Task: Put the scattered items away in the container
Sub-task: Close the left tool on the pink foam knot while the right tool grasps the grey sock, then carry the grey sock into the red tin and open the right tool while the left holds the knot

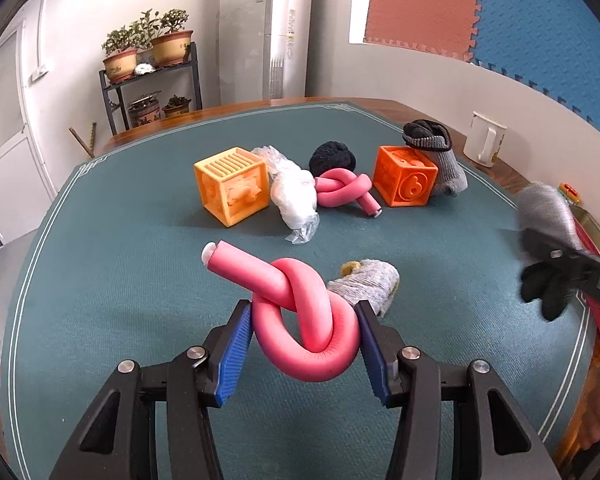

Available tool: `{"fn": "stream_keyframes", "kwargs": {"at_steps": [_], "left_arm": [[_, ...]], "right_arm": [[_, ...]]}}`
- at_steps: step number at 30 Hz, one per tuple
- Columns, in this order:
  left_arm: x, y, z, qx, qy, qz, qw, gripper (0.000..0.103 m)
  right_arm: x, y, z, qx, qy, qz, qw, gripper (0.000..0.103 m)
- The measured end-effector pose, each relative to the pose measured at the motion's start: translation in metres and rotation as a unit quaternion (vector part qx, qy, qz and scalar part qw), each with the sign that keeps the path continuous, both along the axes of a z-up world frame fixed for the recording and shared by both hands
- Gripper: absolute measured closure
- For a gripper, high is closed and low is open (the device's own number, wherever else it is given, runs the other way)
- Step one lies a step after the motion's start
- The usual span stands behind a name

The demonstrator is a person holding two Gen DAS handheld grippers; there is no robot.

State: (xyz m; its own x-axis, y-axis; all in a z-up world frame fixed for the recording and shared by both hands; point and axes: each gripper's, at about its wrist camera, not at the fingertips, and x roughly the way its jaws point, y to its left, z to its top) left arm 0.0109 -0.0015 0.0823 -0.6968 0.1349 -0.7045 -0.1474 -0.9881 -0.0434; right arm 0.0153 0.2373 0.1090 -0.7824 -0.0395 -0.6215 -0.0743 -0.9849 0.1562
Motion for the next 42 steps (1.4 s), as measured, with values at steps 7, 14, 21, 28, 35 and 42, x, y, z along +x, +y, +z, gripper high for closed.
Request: {"fn": "stream_keyframes", "kwargs": {"at_steps": [7,14,21,28,35,42], "left_arm": [[0.005,0.013,0.003,-0.006,0.005,-0.012,0.9999,0.050],[0.010,0.033,0.007,-0.005,0.008,-0.027,0.9996,0.050],[0.015,0.054,0.014,-0.013,0.016,-0.040,0.9990,0.050],[0.020,0.077,0.020,-0.022,0.025,-0.056,0.9979,0.050],[0.024,0.103,0.024,-0.034,0.030,-0.077,0.9960,0.050],[0.027,0.127,0.026,-0.043,0.035,-0.098,0.9937,0.050]], "right_arm": [[0.048,0.074,0.017,0.027,0.037,-0.121,0.992,0.058],[0.079,0.143,0.020,0.039,0.041,-0.230,0.972,0.057],[0.096,0.185,0.013,0.015,0.040,-0.269,0.962,0.036],[0.112,0.186,0.019,0.038,0.079,-0.294,0.952,0.025],[0.129,0.197,0.014,0.007,0.088,-0.296,0.951,0.025],[0.142,0.198,0.010,-0.018,0.095,-0.284,0.954,0.021]]}}
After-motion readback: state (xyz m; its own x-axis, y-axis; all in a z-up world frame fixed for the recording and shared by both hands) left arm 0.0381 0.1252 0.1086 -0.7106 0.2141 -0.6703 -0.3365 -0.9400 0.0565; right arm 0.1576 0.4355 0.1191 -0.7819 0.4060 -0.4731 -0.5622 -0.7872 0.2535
